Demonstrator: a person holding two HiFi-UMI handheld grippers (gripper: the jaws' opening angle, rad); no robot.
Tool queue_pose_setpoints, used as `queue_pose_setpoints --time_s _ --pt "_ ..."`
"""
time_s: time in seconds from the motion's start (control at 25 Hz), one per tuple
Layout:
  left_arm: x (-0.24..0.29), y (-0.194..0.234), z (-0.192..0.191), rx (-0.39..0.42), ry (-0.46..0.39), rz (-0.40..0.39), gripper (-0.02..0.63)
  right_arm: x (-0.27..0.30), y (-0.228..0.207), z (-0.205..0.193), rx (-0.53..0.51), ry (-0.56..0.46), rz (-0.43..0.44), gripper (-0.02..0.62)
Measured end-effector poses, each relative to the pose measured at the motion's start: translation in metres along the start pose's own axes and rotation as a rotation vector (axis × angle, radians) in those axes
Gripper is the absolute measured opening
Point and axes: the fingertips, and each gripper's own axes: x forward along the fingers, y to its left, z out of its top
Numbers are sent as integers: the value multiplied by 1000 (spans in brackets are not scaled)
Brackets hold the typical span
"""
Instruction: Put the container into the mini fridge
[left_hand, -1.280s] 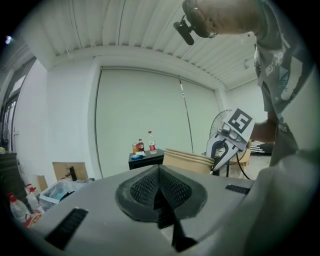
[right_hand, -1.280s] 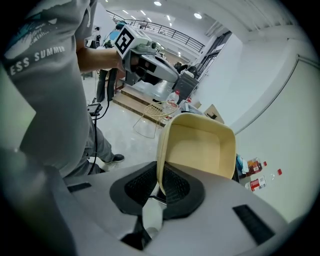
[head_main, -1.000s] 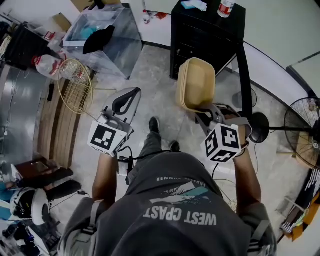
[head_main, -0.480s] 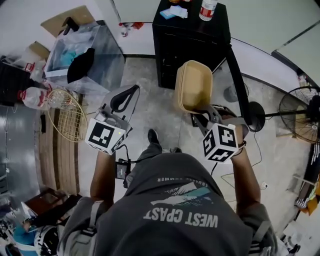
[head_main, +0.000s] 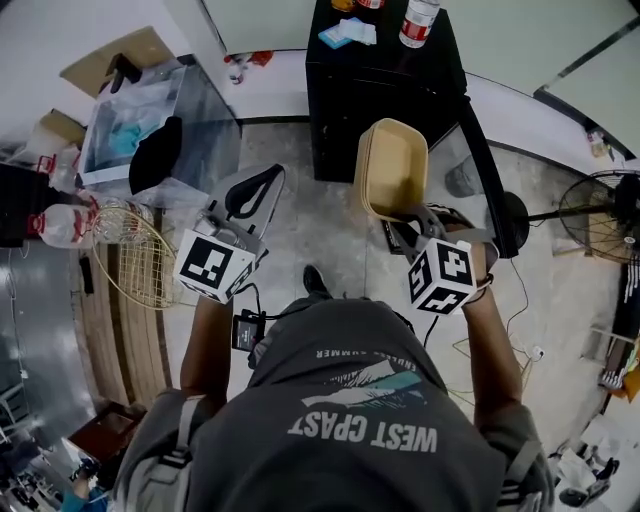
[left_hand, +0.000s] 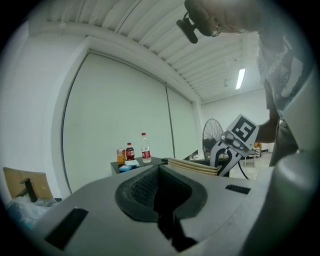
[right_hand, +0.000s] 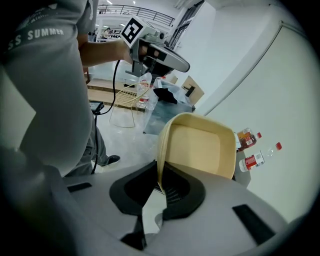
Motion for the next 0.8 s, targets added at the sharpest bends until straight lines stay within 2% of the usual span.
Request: queue_pose_setpoints --time_s 0.24,0.8 --pt "3 23 -7 0 -8 -41 17 19 -14 9 19 33 -18 48" --pt "14 67 -25 -56 6 0 17 85 -43 6 5 45 39 48"
